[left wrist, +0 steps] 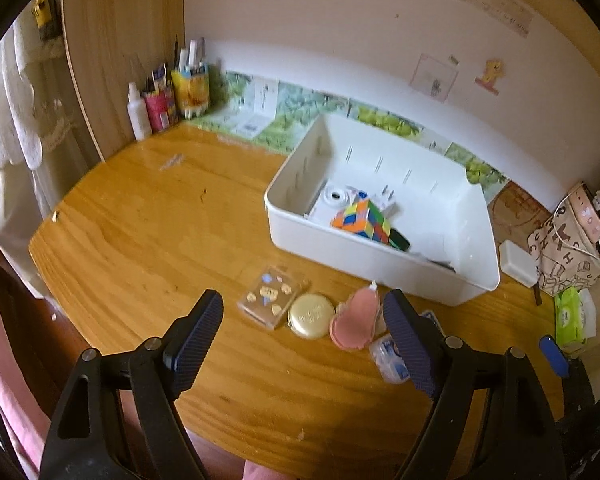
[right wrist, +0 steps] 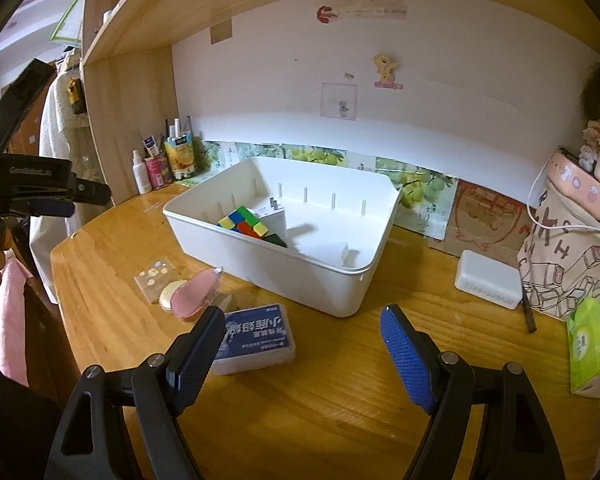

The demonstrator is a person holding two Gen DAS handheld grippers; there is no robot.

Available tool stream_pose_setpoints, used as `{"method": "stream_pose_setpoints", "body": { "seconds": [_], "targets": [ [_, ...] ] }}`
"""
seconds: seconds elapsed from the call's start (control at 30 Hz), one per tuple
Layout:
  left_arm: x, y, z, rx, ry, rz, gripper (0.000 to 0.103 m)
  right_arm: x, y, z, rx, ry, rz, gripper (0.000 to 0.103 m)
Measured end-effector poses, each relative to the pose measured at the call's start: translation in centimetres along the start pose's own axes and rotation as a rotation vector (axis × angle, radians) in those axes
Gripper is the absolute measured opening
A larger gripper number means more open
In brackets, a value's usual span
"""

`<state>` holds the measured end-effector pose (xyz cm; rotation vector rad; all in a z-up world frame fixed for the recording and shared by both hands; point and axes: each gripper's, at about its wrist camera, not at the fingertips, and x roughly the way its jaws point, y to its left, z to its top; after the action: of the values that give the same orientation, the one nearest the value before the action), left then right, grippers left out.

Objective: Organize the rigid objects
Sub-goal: 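Withdraw both open tools from the bin back over the remaining items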

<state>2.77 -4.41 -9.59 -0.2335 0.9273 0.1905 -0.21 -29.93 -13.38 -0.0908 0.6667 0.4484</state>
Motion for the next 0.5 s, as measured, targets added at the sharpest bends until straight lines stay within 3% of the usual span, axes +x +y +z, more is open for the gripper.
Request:
{"method": "stream_pose_setpoints", "body": {
  "seconds": [0.5],
  "targets": [
    [3.9,0.3,-0.9,-0.079,0.219,-0.057,0.085,2.5,2.1,-0.7,-0.081,0.056,0.04,0.081]
  ]
}}
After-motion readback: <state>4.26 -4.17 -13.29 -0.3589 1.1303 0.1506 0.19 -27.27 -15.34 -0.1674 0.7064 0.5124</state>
